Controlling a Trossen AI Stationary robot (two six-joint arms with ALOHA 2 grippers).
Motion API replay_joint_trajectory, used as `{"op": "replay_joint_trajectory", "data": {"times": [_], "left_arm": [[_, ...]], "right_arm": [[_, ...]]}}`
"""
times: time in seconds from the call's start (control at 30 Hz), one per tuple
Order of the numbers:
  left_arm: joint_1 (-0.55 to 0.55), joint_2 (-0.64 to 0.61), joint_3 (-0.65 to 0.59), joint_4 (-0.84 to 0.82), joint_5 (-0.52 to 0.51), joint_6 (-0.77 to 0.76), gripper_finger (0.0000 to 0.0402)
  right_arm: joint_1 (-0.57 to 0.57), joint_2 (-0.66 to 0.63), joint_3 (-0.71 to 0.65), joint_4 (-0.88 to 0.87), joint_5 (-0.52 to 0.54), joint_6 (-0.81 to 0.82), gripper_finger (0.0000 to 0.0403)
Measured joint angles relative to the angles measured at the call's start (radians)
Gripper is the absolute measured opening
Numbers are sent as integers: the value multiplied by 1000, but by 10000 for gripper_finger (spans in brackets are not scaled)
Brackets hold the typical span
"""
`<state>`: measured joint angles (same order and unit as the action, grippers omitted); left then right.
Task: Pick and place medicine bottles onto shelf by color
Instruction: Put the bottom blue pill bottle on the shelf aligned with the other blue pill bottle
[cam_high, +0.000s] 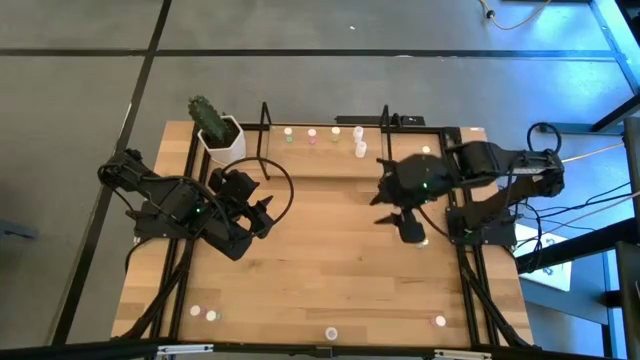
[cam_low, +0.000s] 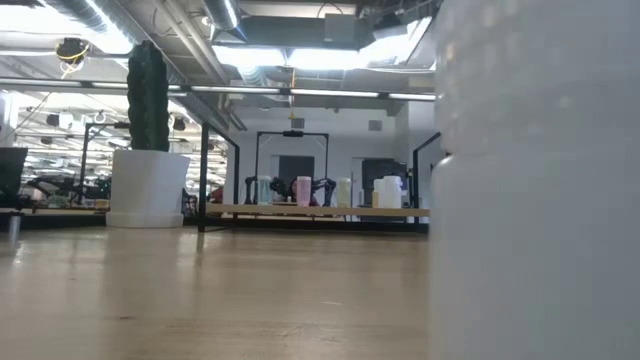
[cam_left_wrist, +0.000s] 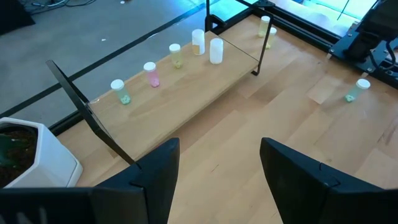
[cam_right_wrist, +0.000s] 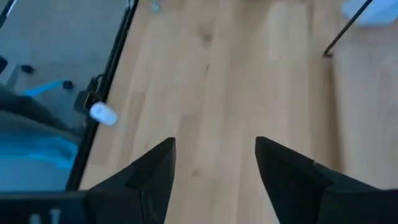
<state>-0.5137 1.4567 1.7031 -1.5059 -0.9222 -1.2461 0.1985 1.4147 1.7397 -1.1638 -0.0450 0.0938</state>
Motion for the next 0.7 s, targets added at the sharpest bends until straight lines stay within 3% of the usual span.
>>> {"op": "replay_joint_trajectory", "data": {"times": [0.23,0.37,0.7], "left_arm": [[8,0,0,0,6,2,218],[-14,0,0,8,68,93,218],[-181,3,0,52,265,155,218]], "right_arm": [[78,0,0,-156,108,144,223],[100,0,0,-221,115,221,223],[139,0,0,-223,116,137,223]]}}
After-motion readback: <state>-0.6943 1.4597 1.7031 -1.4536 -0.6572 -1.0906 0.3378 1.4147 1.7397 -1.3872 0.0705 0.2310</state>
